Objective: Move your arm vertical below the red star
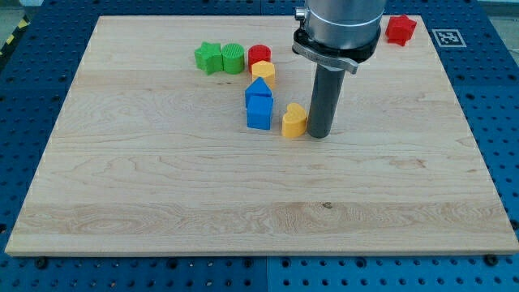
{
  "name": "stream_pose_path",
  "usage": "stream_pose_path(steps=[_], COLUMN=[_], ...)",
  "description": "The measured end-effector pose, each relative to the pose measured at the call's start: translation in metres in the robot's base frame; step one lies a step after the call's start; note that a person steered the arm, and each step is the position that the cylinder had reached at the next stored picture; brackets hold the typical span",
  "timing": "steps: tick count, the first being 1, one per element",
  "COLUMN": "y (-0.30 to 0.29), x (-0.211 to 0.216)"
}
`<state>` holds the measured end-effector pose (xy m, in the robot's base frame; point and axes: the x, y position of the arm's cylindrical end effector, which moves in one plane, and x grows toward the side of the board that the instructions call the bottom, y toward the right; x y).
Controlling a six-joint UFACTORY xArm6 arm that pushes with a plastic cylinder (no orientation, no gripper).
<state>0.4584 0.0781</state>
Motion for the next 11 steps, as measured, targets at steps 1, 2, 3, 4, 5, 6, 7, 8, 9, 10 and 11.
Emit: stream_pose_path(steps=[1, 2, 3, 4, 5, 6, 7, 8, 9, 10, 11], y=[0.0, 0.003, 0.008, 0.009, 0.029, 0.06, 0.087, 0.095, 0.126, 0.145, 0.152], x=[0.0, 0.002, 0.003, 0.003, 0.014, 0.022, 0.024, 0.02, 0.017, 0.017, 0.017])
